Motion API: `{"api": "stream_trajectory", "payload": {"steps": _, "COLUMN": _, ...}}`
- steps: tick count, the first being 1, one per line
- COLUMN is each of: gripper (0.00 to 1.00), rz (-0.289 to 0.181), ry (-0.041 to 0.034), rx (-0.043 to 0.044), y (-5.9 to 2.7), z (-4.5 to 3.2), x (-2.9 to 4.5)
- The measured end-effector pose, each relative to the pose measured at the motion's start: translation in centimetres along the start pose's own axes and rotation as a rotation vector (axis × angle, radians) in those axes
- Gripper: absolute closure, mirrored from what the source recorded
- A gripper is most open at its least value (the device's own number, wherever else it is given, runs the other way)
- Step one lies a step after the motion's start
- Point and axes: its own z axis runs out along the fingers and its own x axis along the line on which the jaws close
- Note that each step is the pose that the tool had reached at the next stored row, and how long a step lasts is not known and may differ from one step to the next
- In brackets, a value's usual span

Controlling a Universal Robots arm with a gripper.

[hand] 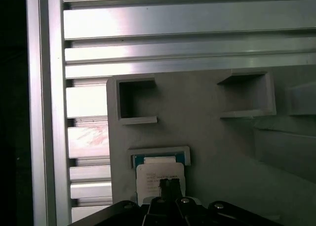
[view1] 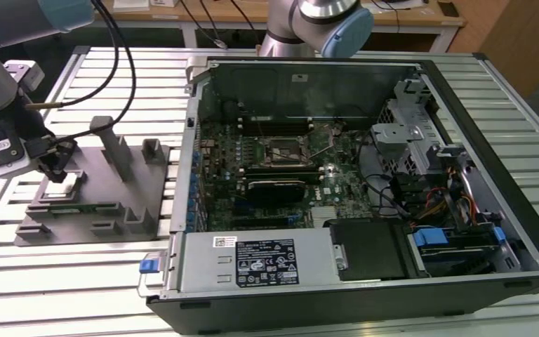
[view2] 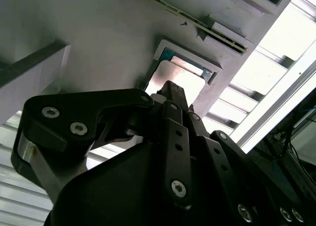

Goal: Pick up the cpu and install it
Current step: 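Pick up the cpu and move it towards the insertion slot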

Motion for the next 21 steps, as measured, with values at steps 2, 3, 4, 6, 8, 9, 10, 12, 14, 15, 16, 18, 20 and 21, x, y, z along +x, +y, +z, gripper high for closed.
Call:
{"api": "stream_trajectory", "payload": {"steps": 2, "gripper": 0.89, "rz": 0.000, "ry": -0.0002, "rx": -0.0005, "y": 0.00, "z": 0.03, "x": 0.00}}
{"api": "stream_trajectory", "payload": {"steps": 3, "gripper": 0.89, "rz": 0.000, "ry": -0.0009, "rx": -0.0016, "y": 0.00, "z": 0.11, "x": 0.00}}
{"api": "stream_trajectory", "payload": {"steps": 4, "gripper": 0.89, "rz": 0.000, "ry": -0.0026, "rx": -0.0028, "y": -0.01, "z": 0.20, "x": 0.00}}
{"api": "stream_trajectory", "payload": {"steps": 6, "gripper": 0.89, "rz": 0.000, "ry": -0.0050, "rx": -0.0046, "y": -0.02, "z": 0.35, "x": 0.01}}
{"api": "stream_trajectory", "payload": {"steps": 8, "gripper": 0.89, "rz": -0.001, "ry": -0.0050, "rx": -0.0046, "y": -0.03, "z": 0.39, "x": 0.05}}
{"api": "stream_trajectory", "payload": {"steps": 9, "gripper": 0.89, "rz": 0.000, "ry": -0.0049, "rx": -0.0045, "y": -0.03, "z": 0.41, "x": 0.13}}
{"api": "stream_trajectory", "payload": {"steps": 10, "gripper": 0.89, "rz": 0.000, "ry": -0.0049, "rx": -0.0044, "y": -0.04, "z": 0.44, "x": 0.22}}
{"api": "stream_trajectory", "payload": {"steps": 12, "gripper": 0.89, "rz": 0.000, "ry": -0.0051, "rx": -0.0045, "y": -0.05, "z": 0.49, "x": 0.40}}
{"api": "stream_trajectory", "payload": {"steps": 14, "gripper": 0.89, "rz": -0.001, "ry": -0.0055, "rx": -0.0047, "y": -0.07, "z": 0.61, "x": 0.48}}
{"api": "stream_trajectory", "payload": {"steps": 15, "gripper": 0.89, "rz": -0.001, "ry": -0.0058, "rx": -0.0048, "y": -0.07, "z": 0.71, "x": 0.50}}
{"api": "stream_trajectory", "payload": {"steps": 16, "gripper": 0.89, "rz": -0.001, "ry": -0.0056, "rx": -0.0046, "y": -0.07, "z": 0.79, "x": 0.50}}
{"api": "stream_trajectory", "payload": {"steps": 18, "gripper": 0.89, "rz": -0.002, "ry": -0.0053, "rx": -0.0045, "y": -0.08, "z": 0.90, "x": 0.51}}
{"api": "stream_trajectory", "payload": {"steps": 20, "gripper": 0.89, "rz": -0.004, "ry": -0.0051, "rx": -0.0044, "y": -0.08, "z": 0.95, "x": 0.52}}
{"api": "stream_trajectory", "payload": {"steps": 21, "gripper": 0.89, "rz": -0.005, "ry": -0.0051, "rx": -0.0044, "y": -0.08, "z": 0.96, "x": 0.52}}
